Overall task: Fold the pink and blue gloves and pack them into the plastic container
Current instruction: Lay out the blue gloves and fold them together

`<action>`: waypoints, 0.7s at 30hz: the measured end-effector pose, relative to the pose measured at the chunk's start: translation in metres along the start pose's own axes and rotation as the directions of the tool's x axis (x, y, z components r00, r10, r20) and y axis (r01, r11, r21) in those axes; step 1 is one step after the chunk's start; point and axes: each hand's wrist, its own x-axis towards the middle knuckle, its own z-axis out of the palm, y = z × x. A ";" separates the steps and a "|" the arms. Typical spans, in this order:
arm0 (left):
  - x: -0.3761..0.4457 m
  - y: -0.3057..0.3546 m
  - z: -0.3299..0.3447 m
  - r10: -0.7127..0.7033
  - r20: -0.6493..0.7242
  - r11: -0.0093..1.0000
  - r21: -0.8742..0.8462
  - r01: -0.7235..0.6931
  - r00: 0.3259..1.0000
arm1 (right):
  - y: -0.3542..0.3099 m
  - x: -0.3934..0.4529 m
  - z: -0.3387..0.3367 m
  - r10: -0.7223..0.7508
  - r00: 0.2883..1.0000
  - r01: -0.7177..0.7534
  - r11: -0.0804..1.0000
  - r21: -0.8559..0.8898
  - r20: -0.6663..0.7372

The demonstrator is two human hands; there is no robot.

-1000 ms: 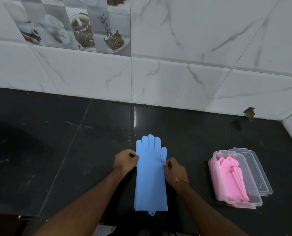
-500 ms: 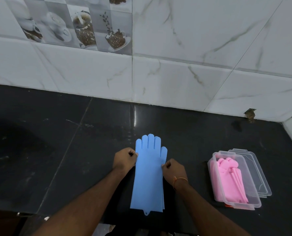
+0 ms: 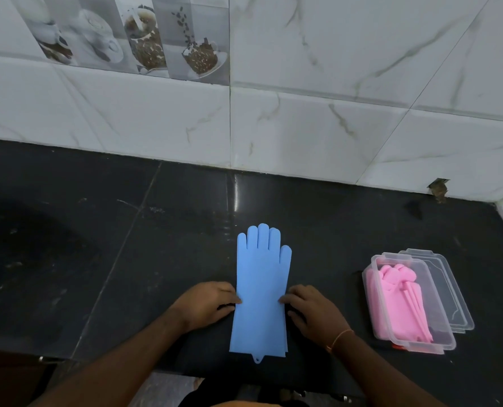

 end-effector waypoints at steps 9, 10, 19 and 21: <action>0.008 0.000 0.012 0.069 0.014 0.977 0.203 -0.070 0.998 | 0.002 0.001 0.003 -0.179 0.982 0.164 0.965 -0.202 -0.057; 0.006 0.000 0.012 0.127 -0.033 0.966 0.231 -0.116 0.991 | 0.000 0.002 0.005 -0.170 0.982 0.150 0.967 -0.204 -0.081; -0.012 0.017 0.026 0.110 -0.135 0.992 0.075 -0.100 0.985 | -0.016 -0.019 0.016 -0.096 0.986 0.076 0.985 -0.152 -0.135; -0.013 0.022 0.023 -0.040 -0.182 0.997 -0.078 0.027 0.982 | -0.020 -0.016 0.009 0.021 0.989 -0.029 0.998 -0.054 -0.144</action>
